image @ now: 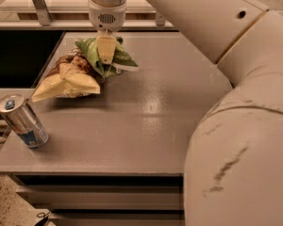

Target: Move green jalapeno chip bag near brown chip bag

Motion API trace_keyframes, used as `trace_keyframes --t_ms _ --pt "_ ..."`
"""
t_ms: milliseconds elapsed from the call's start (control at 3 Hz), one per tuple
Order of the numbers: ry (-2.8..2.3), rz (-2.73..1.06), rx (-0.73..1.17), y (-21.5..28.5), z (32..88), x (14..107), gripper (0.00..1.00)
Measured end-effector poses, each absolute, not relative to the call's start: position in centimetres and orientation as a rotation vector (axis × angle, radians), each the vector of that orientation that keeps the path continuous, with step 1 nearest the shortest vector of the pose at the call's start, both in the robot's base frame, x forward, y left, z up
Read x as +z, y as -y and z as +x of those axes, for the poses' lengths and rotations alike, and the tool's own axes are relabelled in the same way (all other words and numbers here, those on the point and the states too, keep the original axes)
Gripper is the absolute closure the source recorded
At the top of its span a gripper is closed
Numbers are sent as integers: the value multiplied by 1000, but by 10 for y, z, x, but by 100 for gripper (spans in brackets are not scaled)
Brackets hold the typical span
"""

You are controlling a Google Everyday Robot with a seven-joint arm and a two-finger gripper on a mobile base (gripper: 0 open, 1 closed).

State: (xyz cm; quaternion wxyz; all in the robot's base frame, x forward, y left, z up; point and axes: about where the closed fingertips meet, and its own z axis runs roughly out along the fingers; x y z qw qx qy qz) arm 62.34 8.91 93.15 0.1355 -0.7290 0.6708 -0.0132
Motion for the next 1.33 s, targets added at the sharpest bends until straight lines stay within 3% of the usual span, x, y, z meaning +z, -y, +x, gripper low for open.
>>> trace_keyframes --t_ms 333,667,1333 --pt "-1956 -2100 -40 -87 628 933 13" --pt "-1958 -2111 -31 -89 630 930 0" --pt "-1934 -2120 9 -89 635 930 0"
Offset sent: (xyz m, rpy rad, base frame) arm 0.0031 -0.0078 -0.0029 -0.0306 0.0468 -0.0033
